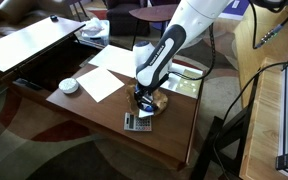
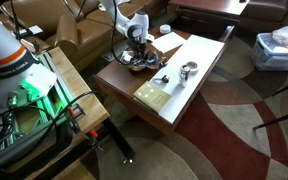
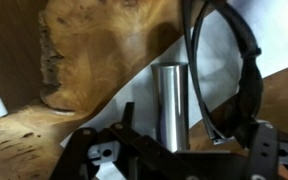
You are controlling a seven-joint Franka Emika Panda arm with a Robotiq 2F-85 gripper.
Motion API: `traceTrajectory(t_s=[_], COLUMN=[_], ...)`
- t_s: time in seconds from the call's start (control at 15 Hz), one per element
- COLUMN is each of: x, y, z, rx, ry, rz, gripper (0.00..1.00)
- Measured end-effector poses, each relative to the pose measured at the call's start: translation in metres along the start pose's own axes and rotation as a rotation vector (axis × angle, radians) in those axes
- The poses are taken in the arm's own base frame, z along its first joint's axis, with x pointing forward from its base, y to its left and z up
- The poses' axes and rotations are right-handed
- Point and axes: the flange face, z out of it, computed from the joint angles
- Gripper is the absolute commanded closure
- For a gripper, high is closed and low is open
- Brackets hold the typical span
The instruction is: Remove the silver object from the wooden plate and put it on the table
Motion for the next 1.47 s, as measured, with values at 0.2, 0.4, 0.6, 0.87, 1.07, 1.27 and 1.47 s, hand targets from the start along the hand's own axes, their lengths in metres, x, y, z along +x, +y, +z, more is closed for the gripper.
traceTrajectory(t_s=[0.2,0.4,0.6,0.87,1.07,1.27,1.47], x=[-0.002,0.003,0.007,0.010,0.011,0.014,0.015], y=[0.004,0.007,0.011,0.016,0.017,0.019,0.019], z=[-0.002,-0.011,-0.016,-0.011,-0.003,0.003,0.010], rx=[-0.001,0.010,0.035,0.038,0.037,0.036,0.037], ry=[-0.079,-0.086,-0.079,-0.065,-0.059,-0.053,-0.050], rz=[0.011,0.025,0.042,0.066,0.088,0.105,0.118], gripper=[0.14,0.24,0.27,0.28,0.32,0.58,0.83])
